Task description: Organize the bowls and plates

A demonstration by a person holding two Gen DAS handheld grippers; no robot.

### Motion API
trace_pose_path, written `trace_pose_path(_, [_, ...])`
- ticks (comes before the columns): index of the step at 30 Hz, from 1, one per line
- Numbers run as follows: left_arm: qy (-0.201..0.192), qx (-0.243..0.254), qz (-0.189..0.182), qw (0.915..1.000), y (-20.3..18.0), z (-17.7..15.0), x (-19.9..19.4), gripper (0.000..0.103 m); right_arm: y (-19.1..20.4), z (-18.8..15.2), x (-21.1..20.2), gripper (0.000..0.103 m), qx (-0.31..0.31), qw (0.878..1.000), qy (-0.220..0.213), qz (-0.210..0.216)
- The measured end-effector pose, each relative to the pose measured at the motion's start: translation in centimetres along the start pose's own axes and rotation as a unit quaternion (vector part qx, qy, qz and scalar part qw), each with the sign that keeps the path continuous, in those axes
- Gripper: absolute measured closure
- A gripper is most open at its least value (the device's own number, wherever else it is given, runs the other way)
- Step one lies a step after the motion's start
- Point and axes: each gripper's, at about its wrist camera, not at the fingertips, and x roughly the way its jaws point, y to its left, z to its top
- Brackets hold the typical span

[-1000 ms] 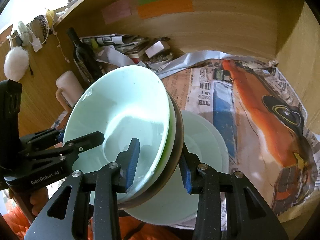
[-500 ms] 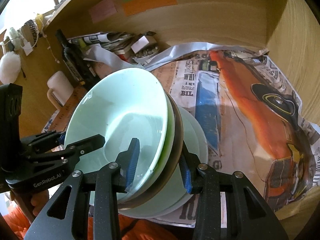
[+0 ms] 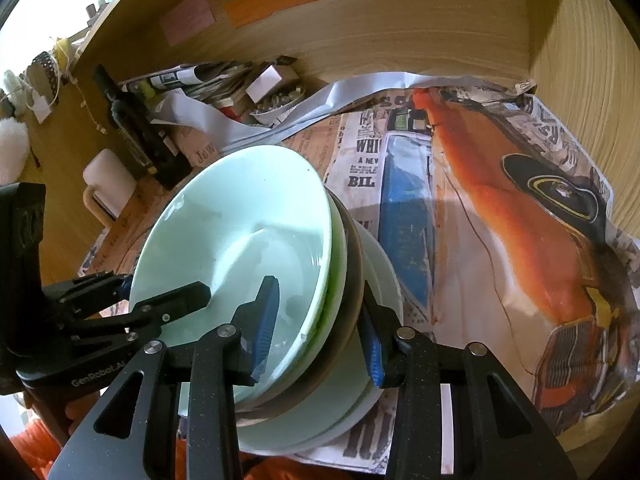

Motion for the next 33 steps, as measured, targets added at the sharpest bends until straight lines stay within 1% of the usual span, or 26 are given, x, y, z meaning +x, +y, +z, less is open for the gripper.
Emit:
trace_pose_path(6, [-0.01, 0.007, -0.006, 0.9999, 0.0, -0.3, 0.1, 0.063, -0.2, -0.1, -0.2, 0.066, 0.003, 1.0, -0.022, 0.007])
trace_pose_path(9, [-0.01, 0.006, -0.016, 0.9998, 0.2, -0.3, 0.1, 0.061, 0.2, -0.1, -0.7, 0.066, -0.01, 0.999, -0.041, -0.009])
trace_pose_path(10, [-0.013, 0.007, -0.015, 0.9998, 0.3, -0.3, 0.1, 0.061, 0.5, -0.1, -0.9, 0.061, -0.015, 0.999, -0.046, -0.016])
trace_pose_path(12, [-0.024, 0.006, -0.006, 0.9997, 0.5, -0.4, -0.3, 0.054, 0.7, -0.2, -1.3, 0.052, -0.02, 0.998, -0.053, -0.024])
trace_pose_path(13, [-0.029, 0.004, -0.004, 0.9996, 0.5, -0.6, -0.5, 0.052, 0.7, -0.3, -1.6, 0.048, -0.02, 0.998, -0.059, -0.029])
trace_pose_path(15, [-0.043, 0.002, -0.003, 0.9991, 0.7, -0.9, -1.3, 0.051, 0.9, -0.4, -2.4, 0.043, -0.023, 0.996, -0.076, -0.04])
trace_pose_path(19, [-0.088, 0.01, 0.021, 0.9958, 0.6, -1.2, -3.7, 0.049, 1.4, -0.3, -5.0, 0.043, -0.029, 0.992, -0.115, -0.042])
trace_pose_path(21, [-0.123, 0.011, 0.028, 0.992, 0.4, -1.3, -5.6, 0.046, 2.0, -0.3, -6.3, 0.041, -0.037, 0.988, -0.139, -0.047])
trace_pose_path(24, [-0.175, 0.017, 0.028, 0.9839, 0.0, -1.4, -8.4, 0.045, 3.1, -0.7, -8.7, 0.029, -0.052, 0.98, -0.184, -0.056])
trace_pose_path(25, [-0.192, 0.018, 0.031, 0.9807, -0.2, -1.5, -9.3, 0.044, 3.4, -0.9, -9.4, 0.027, -0.056, 0.977, -0.198, -0.058])
trace_pose_path(27, [-0.229, 0.021, 0.037, 0.9726, -0.6, -1.7, -11.0, 0.037, 4.2, -1.3, -10.9, 0.027, -0.067, 0.97, -0.227, -0.063])
trace_pose_path(29, [-0.259, 0.023, 0.044, 0.9647, -1.0, -1.9, -12.4, 0.034, 4.7, -1.5, -12.1, 0.022, -0.074, 0.965, -0.245, -0.063])
trace_pose_path(30, [-0.271, 0.025, 0.046, 0.9611, -1.3, -2.1, -13.0, 0.032, 4.9, -1.7, -12.7, 0.018, -0.078, 0.962, -0.255, -0.062])
trace_pose_path(31, [-0.282, 0.027, 0.047, 0.9579, -1.5, -2.3, -13.6, 0.031, 5.1, -2.0, -13.3, 0.017, -0.08, 0.958, -0.267, -0.062])
trace_pose_path(33, [-0.302, 0.031, 0.045, 0.9518, -1.7, -2.7, -14.6, 0.021, 5.4, -2.4, -14.3, 0.014, -0.084, 0.953, -0.284, -0.062])
